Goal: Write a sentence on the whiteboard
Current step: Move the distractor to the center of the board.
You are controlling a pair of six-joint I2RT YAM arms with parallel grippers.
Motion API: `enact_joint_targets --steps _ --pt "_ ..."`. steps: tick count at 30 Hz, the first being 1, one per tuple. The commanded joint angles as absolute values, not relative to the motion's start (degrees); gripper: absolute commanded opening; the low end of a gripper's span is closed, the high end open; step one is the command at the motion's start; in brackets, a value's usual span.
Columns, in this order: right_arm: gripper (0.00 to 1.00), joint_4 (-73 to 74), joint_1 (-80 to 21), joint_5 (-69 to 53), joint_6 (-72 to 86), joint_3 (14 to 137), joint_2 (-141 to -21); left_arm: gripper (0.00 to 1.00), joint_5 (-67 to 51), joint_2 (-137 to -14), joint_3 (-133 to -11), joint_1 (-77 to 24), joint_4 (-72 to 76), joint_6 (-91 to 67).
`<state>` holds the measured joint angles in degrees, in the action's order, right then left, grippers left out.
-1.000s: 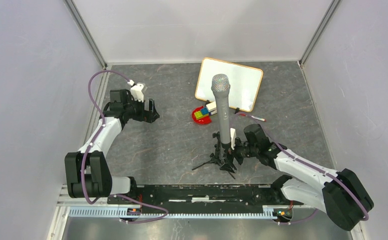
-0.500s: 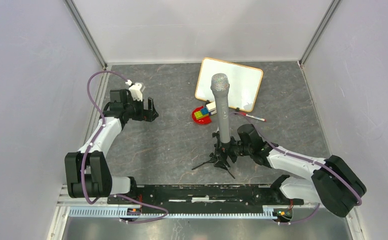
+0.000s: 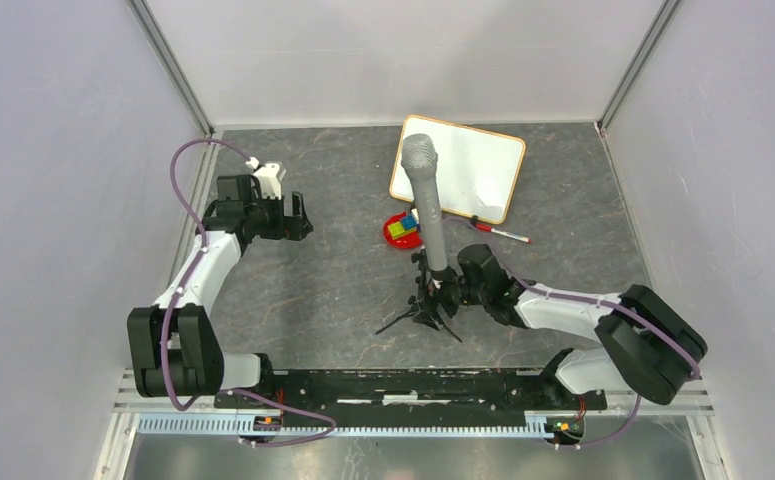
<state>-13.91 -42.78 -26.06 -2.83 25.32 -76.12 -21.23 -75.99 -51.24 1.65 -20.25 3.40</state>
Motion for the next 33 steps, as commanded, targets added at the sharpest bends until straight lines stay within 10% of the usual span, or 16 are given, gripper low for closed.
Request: enact_joint_targets --steps 1,33 --pt "0.85 -21.27 -44.33 -23.61 -1.68 30.57 -79.85 1.0 -21.72 -75.63 -55.28 3.14 -22.45 -1.05" --pt "0.8 -22.95 -50.04 -22.06 0.46 71.65 -117.29 1.0 -30.84 -78.97 -60.51 19.42 -27.6 -1.3"
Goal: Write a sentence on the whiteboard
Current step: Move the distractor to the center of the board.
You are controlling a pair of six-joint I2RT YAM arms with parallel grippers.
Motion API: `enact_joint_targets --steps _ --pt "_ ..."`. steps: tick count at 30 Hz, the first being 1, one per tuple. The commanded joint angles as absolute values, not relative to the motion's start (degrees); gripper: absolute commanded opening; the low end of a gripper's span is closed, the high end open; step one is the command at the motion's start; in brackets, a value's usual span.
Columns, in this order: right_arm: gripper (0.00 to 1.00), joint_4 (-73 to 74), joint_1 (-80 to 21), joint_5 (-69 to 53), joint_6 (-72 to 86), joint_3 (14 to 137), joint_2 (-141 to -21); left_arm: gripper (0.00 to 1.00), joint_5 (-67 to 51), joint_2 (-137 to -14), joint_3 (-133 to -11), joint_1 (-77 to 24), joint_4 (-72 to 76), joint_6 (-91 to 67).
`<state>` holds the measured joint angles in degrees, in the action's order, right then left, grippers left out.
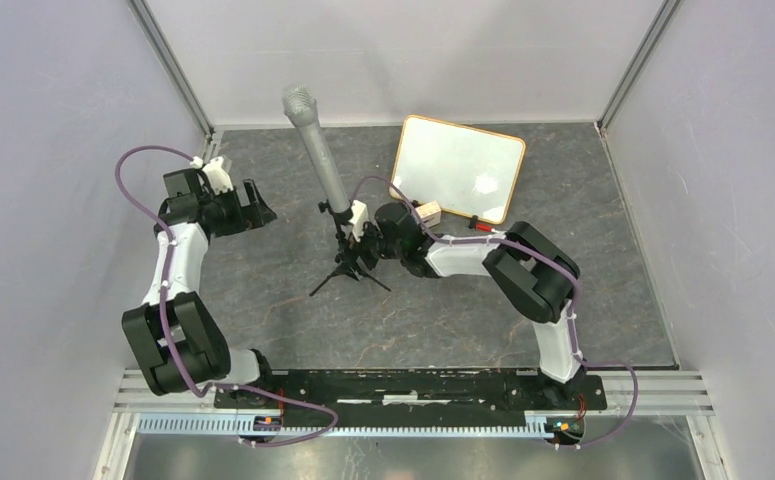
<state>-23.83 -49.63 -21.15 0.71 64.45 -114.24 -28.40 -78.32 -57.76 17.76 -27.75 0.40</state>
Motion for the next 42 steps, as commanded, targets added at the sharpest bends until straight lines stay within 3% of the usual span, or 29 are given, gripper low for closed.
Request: enact_joint_targets --steps 1,14,29,37,42 --pt "0.8 -22.25 -50.1 -22.06 0.51 73.72 -118.75 1.0 -31.31 -79.06 -60.64 20.04 -27.6 -1.3" --pt "0.77 -19.09 -51.05 -22.36 1.4 100.81 -136.31 1.0 -32.97 -80.54 -61.86 24.83 -27.91 -0.47" --pt "0.73 -24.28 -53.01 -20.64 5.07 120.48 -150.64 1.0 -33.49 -83.55 -64.83 27.04 -28.92 -0.09" --pt "0.95 -23.68 -53.07 -23.26 2.94 116.4 -147.06 1.0 -33.54 -83.24 -65.25 27.24 -28.96 -0.94" --pt "0.98 -21.61 -53.04 -23.25 -1.15 108.28 -139.24 1.0 -33.28 -81.93 -64.31 27.2 -28.49 -1.07"
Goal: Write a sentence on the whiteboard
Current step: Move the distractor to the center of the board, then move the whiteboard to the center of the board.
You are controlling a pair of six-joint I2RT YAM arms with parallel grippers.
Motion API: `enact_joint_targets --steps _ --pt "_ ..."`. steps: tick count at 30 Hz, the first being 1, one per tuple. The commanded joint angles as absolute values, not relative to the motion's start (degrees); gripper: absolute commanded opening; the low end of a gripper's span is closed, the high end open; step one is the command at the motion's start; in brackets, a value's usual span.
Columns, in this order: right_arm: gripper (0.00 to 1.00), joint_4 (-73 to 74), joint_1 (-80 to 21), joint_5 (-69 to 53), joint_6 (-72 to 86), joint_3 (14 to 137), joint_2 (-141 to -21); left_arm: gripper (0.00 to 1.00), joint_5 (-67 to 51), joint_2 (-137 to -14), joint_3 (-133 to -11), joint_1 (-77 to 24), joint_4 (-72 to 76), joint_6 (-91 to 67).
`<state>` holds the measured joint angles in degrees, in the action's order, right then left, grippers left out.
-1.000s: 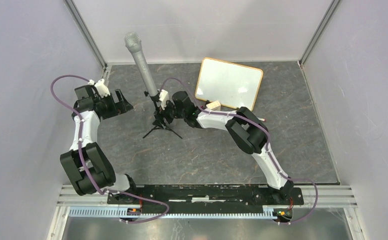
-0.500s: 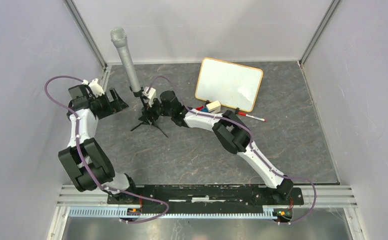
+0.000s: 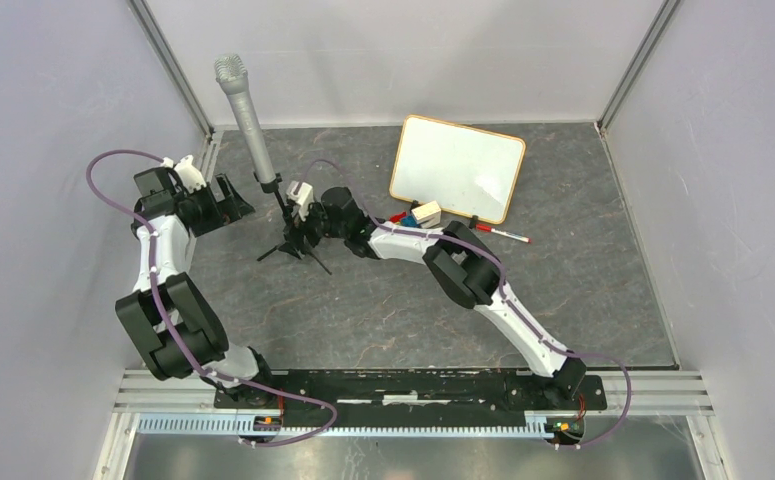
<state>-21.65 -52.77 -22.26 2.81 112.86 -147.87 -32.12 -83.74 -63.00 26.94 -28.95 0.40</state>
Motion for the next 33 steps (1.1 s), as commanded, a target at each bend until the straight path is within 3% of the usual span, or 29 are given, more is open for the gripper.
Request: enact_joint_targets --steps 1,14,22,33 --pt "0.98 -21.26 -53.01 -23.2 -1.73 106.67 -137.98 1.0 -33.04 -81.69 -64.01 27.26 -28.31 -1.12" --pt "0.98 -14.58 -51.07 -24.58 -8.5 80.86 -114.39 1.0 -31.85 -78.46 -60.7 27.33 -28.85 -0.14" --pt "0.98 1.61 -44.13 -22.53 -18.84 64.03 -95.48 1.0 -35.09 -75.07 -58.8 27.37 -31.12 3.54" --pt "0.98 11.83 -29.49 -21.11 -33.81 59.52 -93.13 1.0 -38.49 -72.71 -58.01 27.38 -32.51 4.69"
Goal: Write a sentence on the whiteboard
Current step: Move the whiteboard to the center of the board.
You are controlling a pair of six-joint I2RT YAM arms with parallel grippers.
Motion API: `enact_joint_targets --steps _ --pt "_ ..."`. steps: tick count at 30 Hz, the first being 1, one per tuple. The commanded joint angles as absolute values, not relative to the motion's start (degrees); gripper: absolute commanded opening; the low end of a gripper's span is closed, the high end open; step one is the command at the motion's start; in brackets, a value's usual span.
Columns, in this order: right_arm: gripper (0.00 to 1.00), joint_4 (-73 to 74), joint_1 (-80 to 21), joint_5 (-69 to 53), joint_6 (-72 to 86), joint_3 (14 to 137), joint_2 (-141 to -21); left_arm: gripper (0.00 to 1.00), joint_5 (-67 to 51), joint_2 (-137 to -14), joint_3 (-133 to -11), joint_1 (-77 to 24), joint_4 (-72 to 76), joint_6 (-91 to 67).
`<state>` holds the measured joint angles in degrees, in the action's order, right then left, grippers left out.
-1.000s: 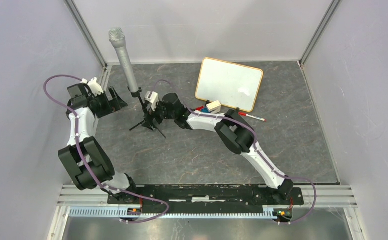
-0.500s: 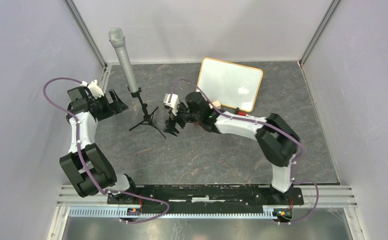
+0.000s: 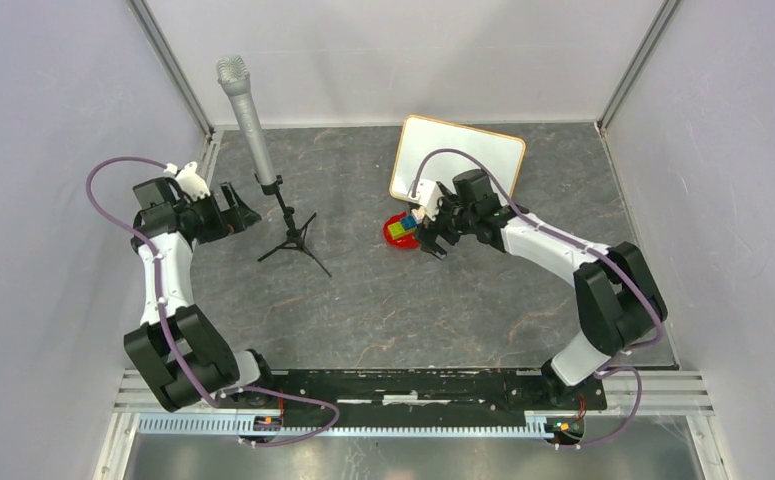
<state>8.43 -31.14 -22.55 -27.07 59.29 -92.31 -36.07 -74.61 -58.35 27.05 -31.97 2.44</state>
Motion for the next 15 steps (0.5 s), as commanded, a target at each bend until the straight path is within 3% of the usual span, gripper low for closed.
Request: enact_joint_targets --steps 1,9,15 --pt "0.98 12.14 -29.02 -21.05 -34.23 60.03 -94.2 1.0 -38.58 -72.66 -58.03 27.42 -32.6 4.71" --pt "0.98 11.46 -28.53 -16.27 -35.17 64.64 -101.56 1.0 -38.37 -72.09 -57.99 27.42 -33.55 5.7" --pt "0.98 10.56 -28.65 -19.36 -33.11 69.61 -106.05 1.0 -40.91 -72.61 -58.3 27.42 -34.22 4.54"
